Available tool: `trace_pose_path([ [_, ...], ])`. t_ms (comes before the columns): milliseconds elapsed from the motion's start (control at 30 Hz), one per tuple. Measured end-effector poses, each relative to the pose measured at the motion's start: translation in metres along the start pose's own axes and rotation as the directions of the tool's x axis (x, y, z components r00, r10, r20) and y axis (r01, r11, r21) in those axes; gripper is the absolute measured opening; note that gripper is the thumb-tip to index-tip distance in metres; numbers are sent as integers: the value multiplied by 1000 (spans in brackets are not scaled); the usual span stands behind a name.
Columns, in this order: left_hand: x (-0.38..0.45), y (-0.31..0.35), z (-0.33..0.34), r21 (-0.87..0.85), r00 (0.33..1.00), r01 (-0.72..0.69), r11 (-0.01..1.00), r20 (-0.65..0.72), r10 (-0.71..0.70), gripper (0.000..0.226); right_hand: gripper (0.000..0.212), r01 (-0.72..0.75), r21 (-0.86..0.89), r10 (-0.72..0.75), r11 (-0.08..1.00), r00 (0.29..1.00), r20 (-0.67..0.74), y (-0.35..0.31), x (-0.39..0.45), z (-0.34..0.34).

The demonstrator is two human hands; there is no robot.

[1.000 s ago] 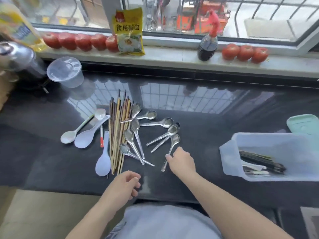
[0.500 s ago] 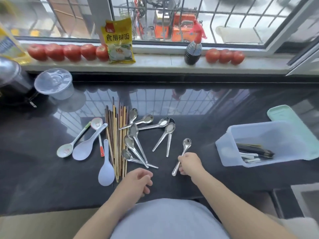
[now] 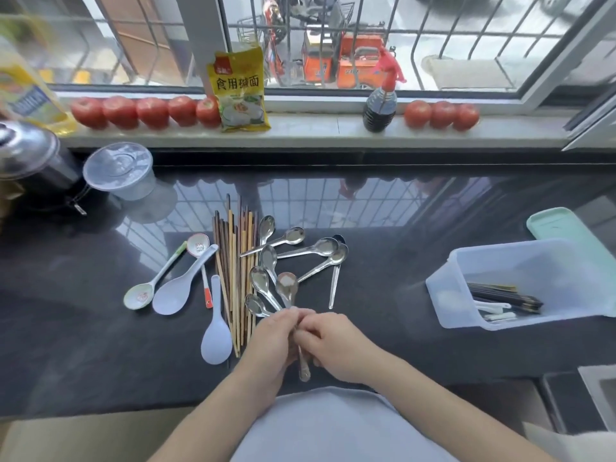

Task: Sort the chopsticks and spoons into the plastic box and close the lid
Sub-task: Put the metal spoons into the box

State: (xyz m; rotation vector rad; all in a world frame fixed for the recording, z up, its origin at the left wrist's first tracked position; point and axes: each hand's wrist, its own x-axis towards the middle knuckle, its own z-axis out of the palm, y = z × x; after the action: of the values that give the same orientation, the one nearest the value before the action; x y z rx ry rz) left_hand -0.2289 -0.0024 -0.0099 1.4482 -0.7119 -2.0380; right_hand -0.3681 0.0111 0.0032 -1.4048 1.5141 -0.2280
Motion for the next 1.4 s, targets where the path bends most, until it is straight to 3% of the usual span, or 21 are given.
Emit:
trace_pose_path([
  [100,2,1,-19,-97,985,49,994,-162,-64,33,22,-67,68,58,995,990,127,6,-2,8],
  [233,-4,-1,-50,-166,956,24,986,-286,-71,28,18,-265,69,264,962,964,32,28,19,6],
  [367,-11,-5,-77,-205,903,12,979,-419,-99,22,16,-244,-270,232,931,970,-75,26,66,10],
  [467,-16,-6,-88,-244,877,50,968,-454,-160,18,28,-209,-388,171,898,977,-130,13,96,23],
  [533,-18,-7,-88,-267,878,58,962,-444,-176,18,31,-216,-453,173,865,976,-136,7,106,31],
  [667,-18,-8,-78,-283,903,49,958,-398,-164,21,16,-230,-504,184,833,973,-140,17,110,40],
  [833,-17,-5,-64,-343,931,28,939,-334,-150,25,24,-241,-215,227,946,970,-89,24,98,28],
  [1000,-13,3,-48,-421,976,53,905,-169,-136,31,16,-150,102,145,983,988,48,6,45,4],
  [1133,-13,11,-20,-405,998,58,912,-14,-69,36,16,-53,3,53,999,993,109,-9,23,6],
  [1267,-6,6,-14,-452,987,106,886,-64,-150,31,22,17,-115,-2,993,991,131,-11,24,19],
  [1400,-13,0,-32,-428,981,101,898,-105,-161,32,27,65,-93,-34,993,952,305,-14,23,21],
])
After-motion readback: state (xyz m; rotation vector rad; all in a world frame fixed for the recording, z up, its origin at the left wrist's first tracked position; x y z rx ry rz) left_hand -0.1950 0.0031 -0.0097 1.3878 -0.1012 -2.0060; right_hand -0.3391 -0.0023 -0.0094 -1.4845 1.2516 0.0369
